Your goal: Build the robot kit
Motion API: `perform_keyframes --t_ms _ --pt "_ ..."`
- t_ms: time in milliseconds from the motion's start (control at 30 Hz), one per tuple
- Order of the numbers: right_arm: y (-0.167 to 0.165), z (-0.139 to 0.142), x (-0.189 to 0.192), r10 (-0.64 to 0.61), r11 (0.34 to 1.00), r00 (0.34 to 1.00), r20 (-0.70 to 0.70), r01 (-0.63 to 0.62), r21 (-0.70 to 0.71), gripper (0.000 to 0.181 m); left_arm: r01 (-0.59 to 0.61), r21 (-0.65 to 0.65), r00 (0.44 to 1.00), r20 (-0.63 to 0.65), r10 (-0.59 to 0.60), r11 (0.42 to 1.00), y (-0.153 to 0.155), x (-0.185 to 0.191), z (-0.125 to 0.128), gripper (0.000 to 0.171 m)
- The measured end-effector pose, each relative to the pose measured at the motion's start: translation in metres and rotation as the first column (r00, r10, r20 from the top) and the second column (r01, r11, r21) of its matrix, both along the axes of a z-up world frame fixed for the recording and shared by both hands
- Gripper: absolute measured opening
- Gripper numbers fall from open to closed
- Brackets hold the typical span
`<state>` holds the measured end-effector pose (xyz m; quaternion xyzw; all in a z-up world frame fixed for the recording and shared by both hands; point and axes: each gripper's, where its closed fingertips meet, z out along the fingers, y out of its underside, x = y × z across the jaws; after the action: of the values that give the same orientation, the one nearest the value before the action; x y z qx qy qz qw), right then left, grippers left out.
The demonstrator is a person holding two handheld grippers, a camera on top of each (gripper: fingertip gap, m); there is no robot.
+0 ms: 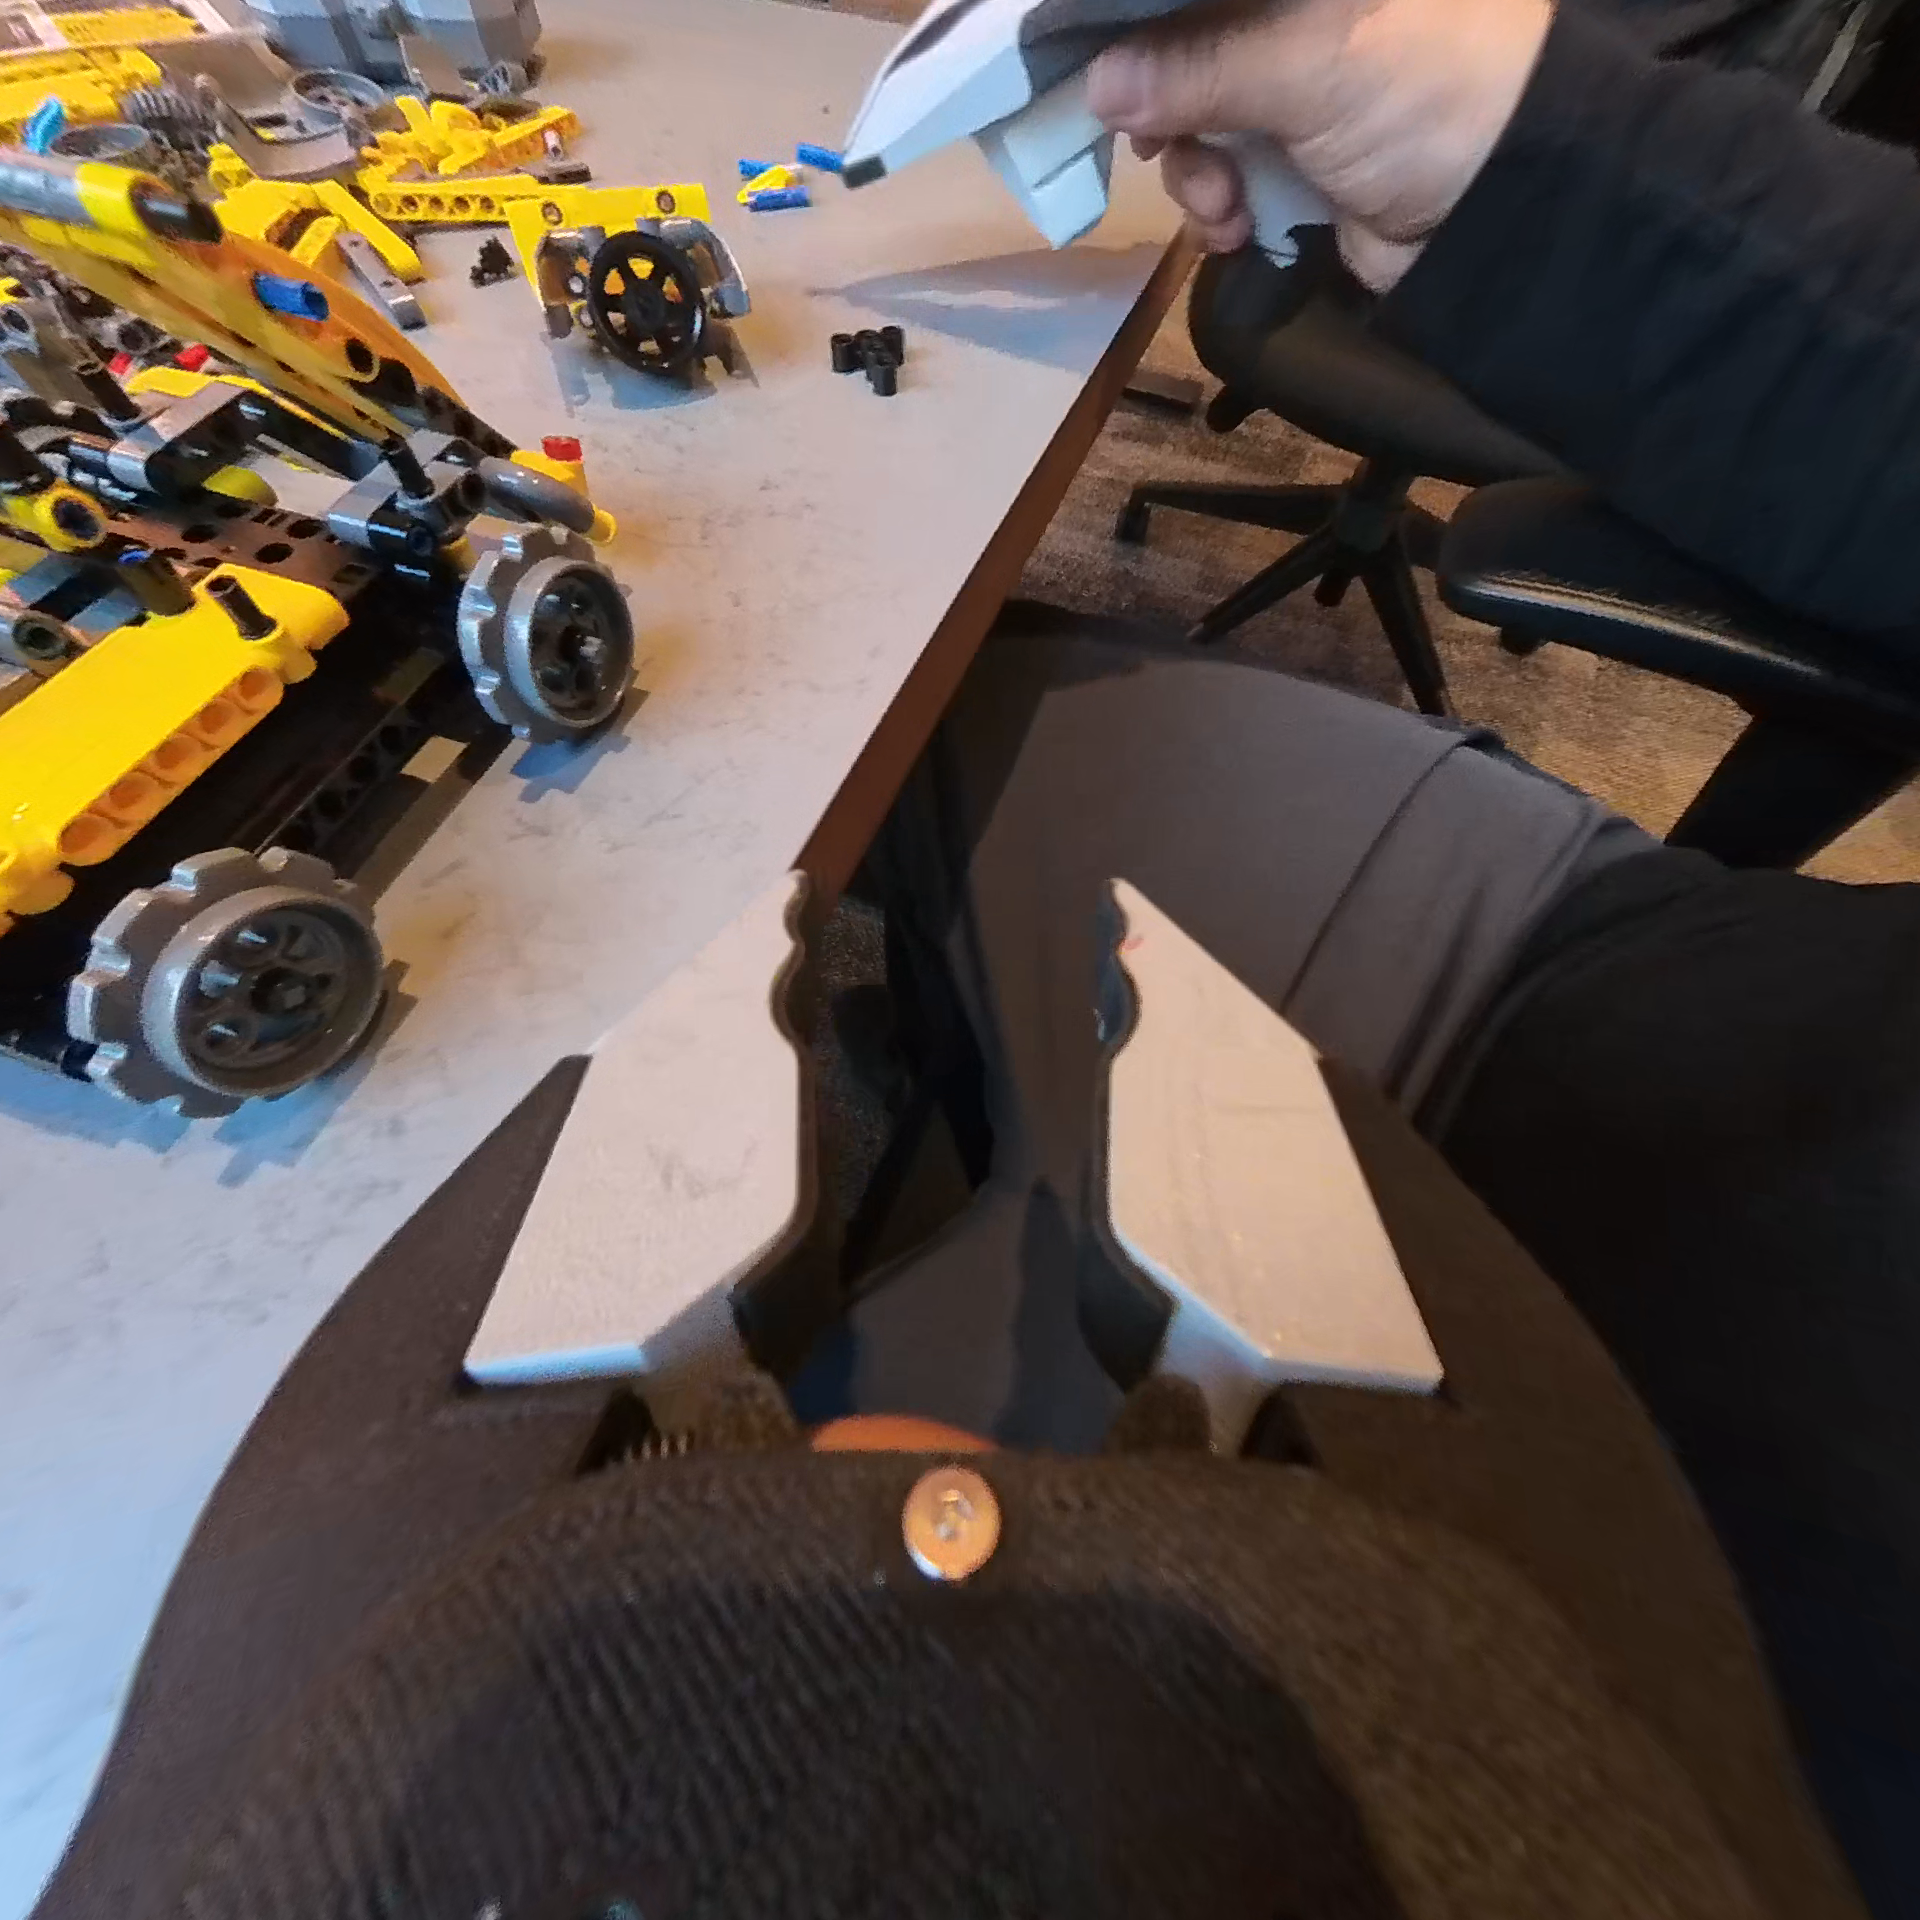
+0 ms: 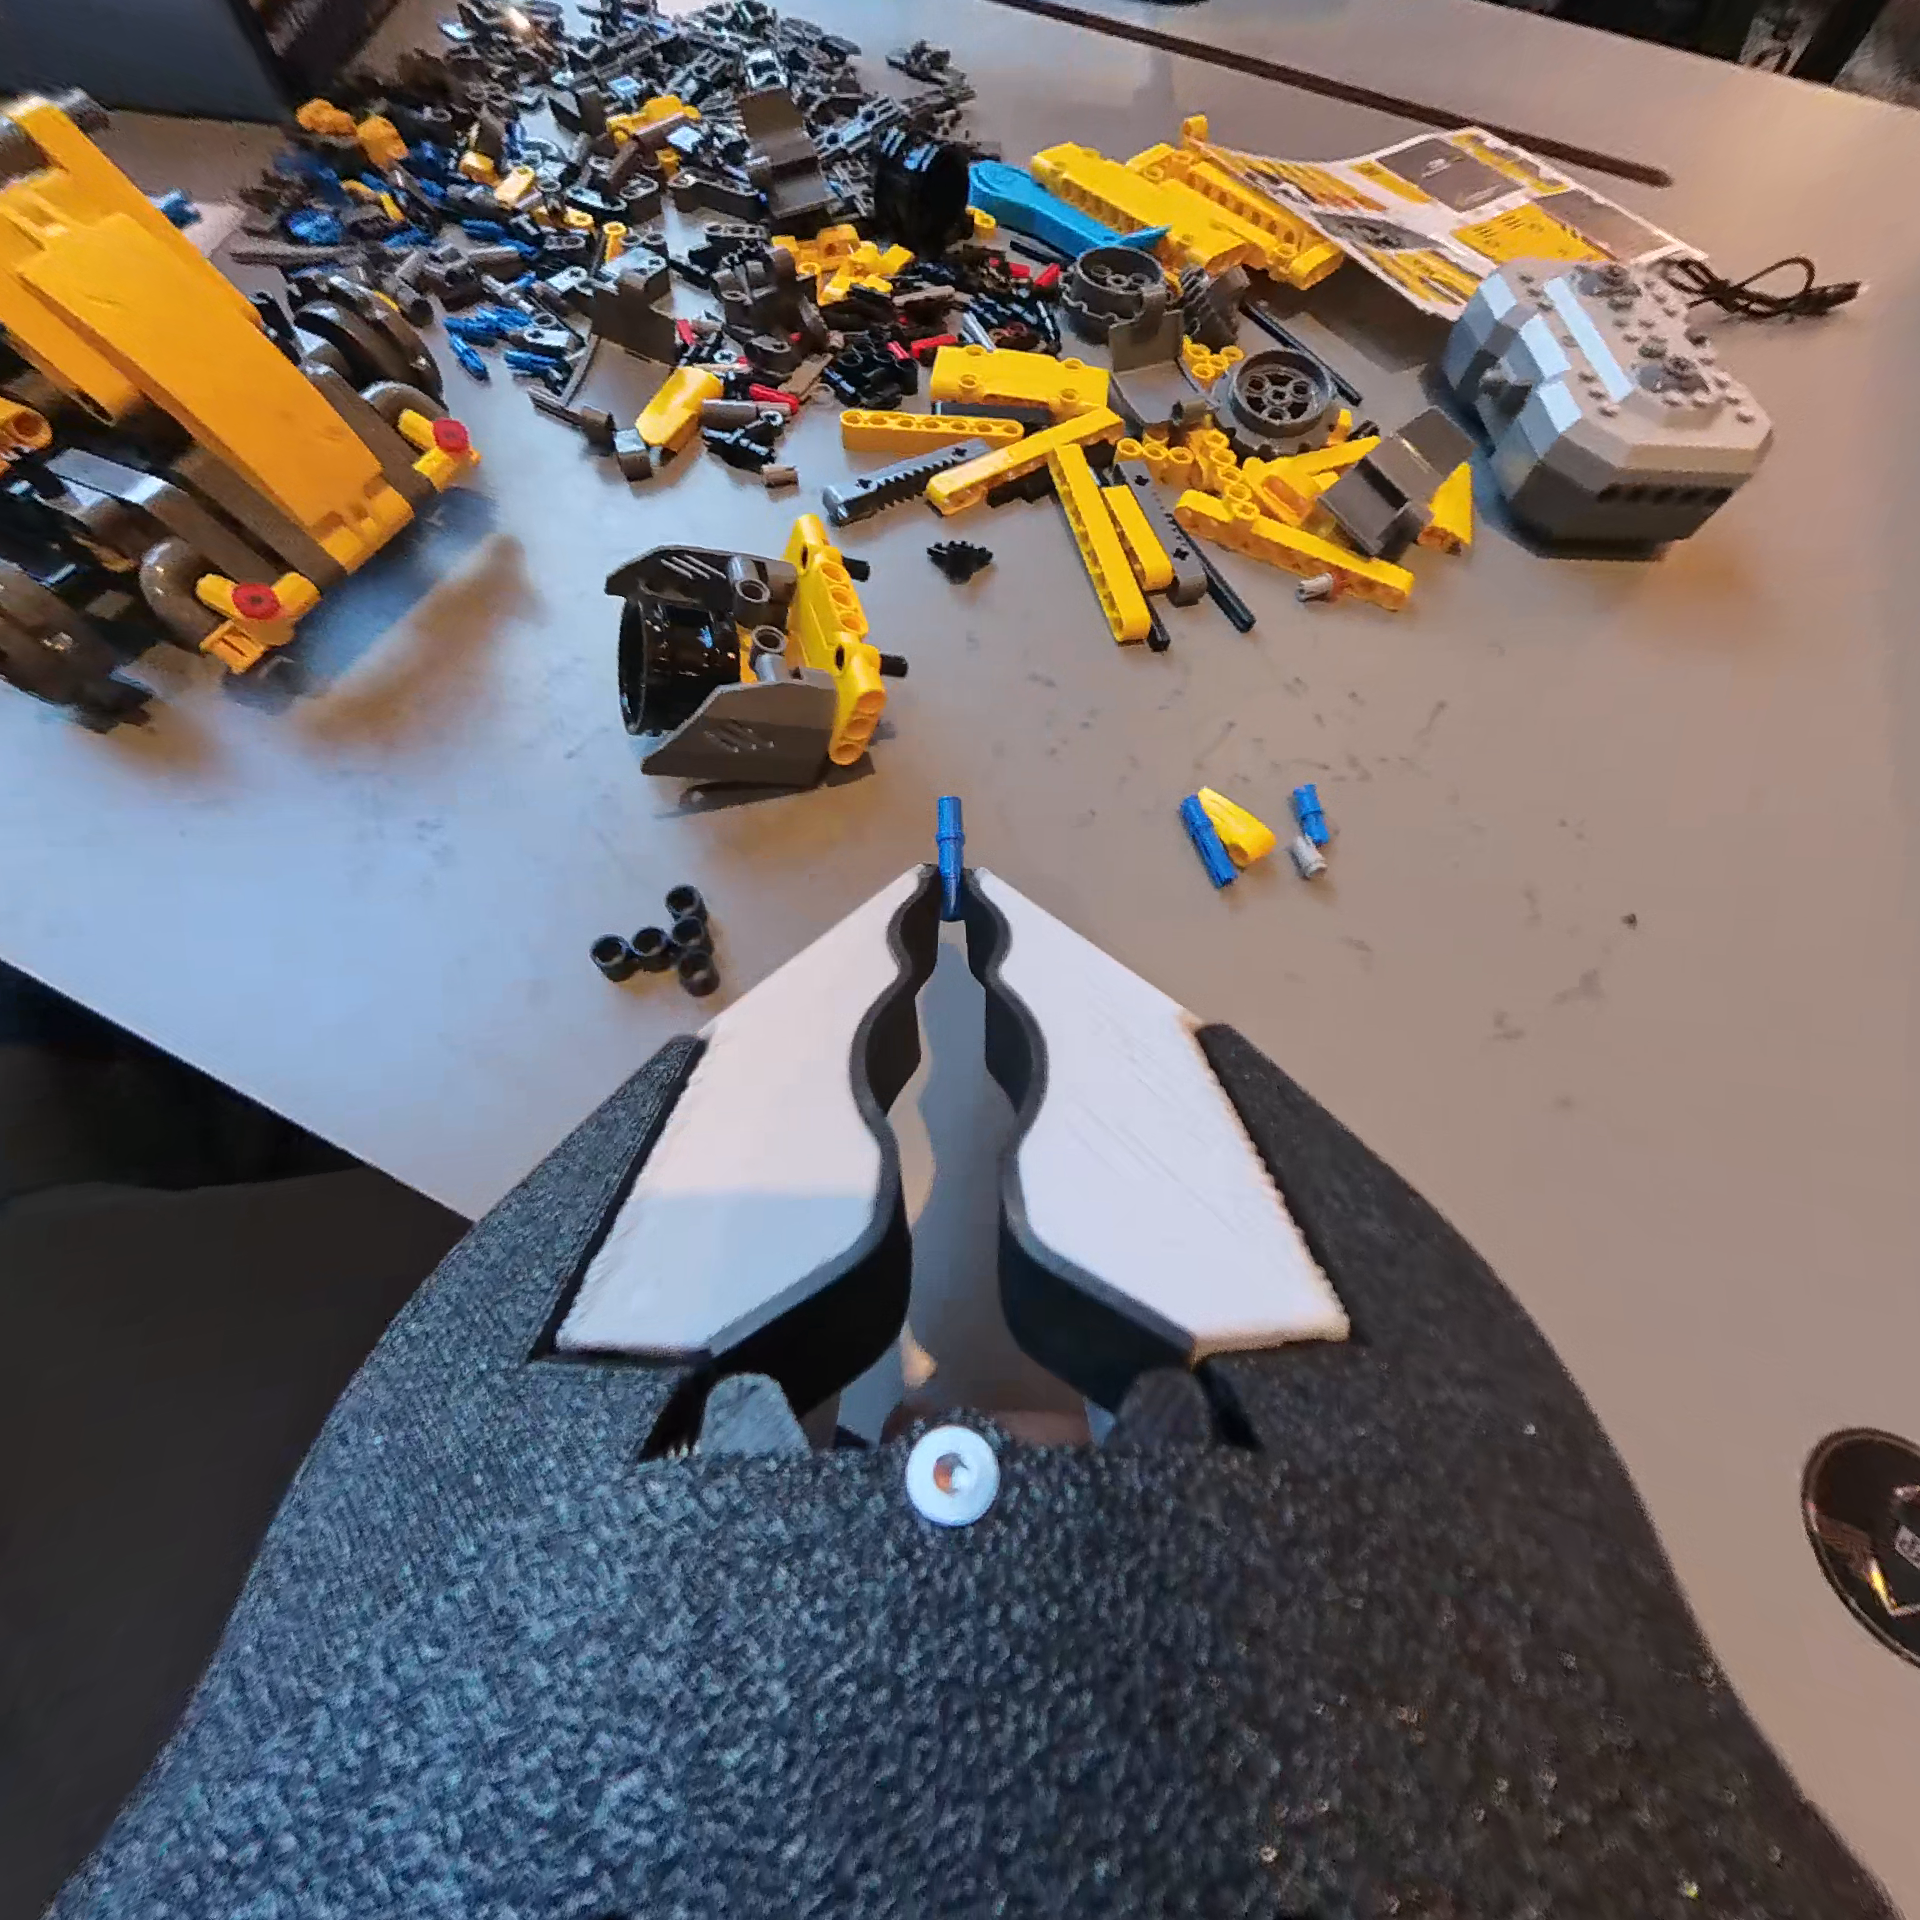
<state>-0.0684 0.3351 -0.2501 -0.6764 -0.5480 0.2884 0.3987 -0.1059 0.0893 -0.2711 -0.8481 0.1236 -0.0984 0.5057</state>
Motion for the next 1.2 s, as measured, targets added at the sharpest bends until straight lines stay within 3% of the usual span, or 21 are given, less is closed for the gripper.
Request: perform_keyframes --t_ms 167,467,633,933,1200 --pt "0.003 -0.002 0.007 -0.003 0.999 1.0 -0.024 0.002 -0.054 0.004 -0.02 -0.005 1.0 -0.009 0.02 1.0 0.0 -0.002 -0.001 0.053" --pt "-0.016 0.011 -0.001 0.079 0.994 0.993 -0.089 -0.085 -0.074 0.004 0.089 0.015 0.994 -0.066 -0.088 0.996 -0.004 0.025 0.0 0.059" --pt "-0.029 0.011 -0.012 0.124 0.986 0.985 -0.12 -0.135 -0.093 0.004 0.1 0.034 0.99 -0.107 -0.096 0.994 -0.007 0.019 0.004 0.061" --pt "-0.039 0.01 -0.022 0.167 0.98 0.974 -0.156 -0.182 -0.082 0.004 0.062 0.076 0.996 -0.061 -0.057 0.995 -0.006 0.008 0.016 0.057" --pt "-0.112 0.057 -0.031 0.424 0.866 0.819 -0.386 -0.491 -0.091 0.004 -0.12 0.158 0.992 -0.021 0.125 0.98 -0.001 -0.029 0.036 0.052"
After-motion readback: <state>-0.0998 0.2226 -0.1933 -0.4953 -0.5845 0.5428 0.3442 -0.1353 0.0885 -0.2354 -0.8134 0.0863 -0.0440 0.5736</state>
